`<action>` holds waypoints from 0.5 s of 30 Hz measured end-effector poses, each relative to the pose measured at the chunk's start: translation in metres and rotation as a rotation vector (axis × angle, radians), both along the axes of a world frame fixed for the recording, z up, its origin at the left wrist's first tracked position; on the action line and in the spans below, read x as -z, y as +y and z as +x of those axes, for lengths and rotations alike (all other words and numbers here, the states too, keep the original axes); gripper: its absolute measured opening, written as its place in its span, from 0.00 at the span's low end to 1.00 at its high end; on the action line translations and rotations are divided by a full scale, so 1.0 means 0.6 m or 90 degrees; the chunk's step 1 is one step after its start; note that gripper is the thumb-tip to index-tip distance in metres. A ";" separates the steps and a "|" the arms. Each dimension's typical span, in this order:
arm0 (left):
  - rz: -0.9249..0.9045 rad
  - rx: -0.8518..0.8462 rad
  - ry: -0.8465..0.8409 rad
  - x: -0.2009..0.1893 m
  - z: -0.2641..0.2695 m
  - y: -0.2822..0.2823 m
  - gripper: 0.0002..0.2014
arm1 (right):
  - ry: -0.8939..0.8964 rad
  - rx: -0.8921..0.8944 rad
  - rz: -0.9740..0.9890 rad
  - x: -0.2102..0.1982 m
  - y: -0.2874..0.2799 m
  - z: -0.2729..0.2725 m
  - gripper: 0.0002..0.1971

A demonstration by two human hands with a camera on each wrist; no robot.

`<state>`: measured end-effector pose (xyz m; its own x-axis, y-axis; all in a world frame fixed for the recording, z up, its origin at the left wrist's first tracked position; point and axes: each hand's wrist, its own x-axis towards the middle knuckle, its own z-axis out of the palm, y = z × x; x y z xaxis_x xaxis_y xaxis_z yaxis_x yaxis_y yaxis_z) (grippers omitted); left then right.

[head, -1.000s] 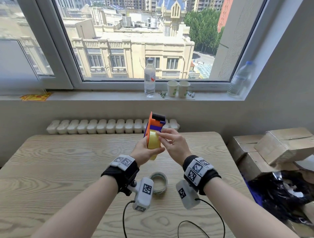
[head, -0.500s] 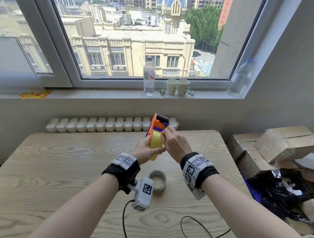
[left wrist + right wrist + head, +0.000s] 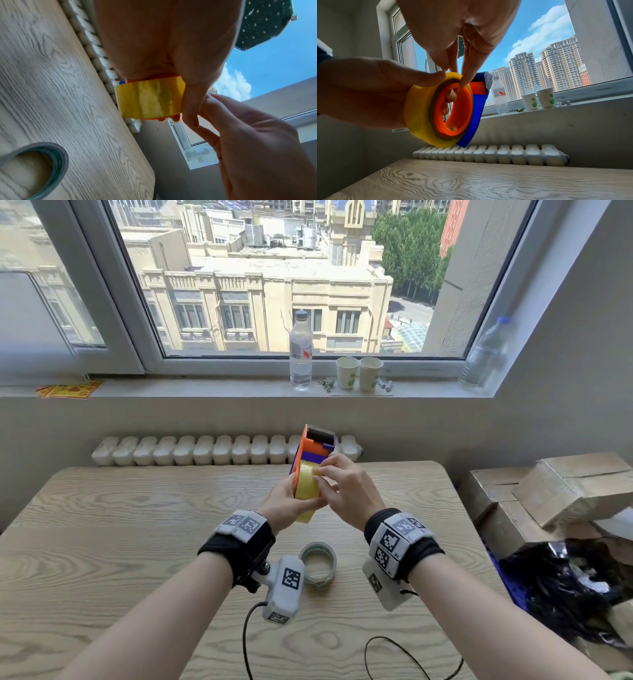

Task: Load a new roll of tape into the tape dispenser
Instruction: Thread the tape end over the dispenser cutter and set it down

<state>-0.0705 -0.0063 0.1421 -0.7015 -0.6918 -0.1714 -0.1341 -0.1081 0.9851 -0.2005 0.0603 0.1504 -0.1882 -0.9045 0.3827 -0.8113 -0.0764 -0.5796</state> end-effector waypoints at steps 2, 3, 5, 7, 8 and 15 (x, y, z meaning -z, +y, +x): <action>-0.006 0.005 -0.008 0.000 0.002 0.001 0.17 | -0.023 0.007 0.016 -0.001 -0.002 0.000 0.13; -0.008 0.010 -0.012 0.001 0.004 0.000 0.18 | -0.034 0.014 0.028 -0.003 -0.004 0.001 0.15; -0.008 0.020 -0.018 0.002 0.007 -0.003 0.21 | -0.036 0.010 0.055 -0.005 -0.005 0.003 0.22; -0.005 0.020 -0.026 0.002 0.009 -0.007 0.24 | -0.021 -0.012 0.068 -0.006 -0.006 0.008 0.25; -0.004 0.018 -0.027 0.002 0.010 -0.009 0.26 | -0.026 -0.021 0.064 -0.004 -0.008 0.010 0.24; -0.008 0.022 -0.024 0.008 0.015 -0.011 0.25 | -0.103 -0.038 0.039 -0.006 -0.011 0.020 0.19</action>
<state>-0.0613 -0.0127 0.1372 -0.7177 -0.6698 -0.1903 -0.1748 -0.0913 0.9804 -0.1883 0.0534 0.1537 -0.1883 -0.9367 0.2953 -0.7027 -0.0816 -0.7068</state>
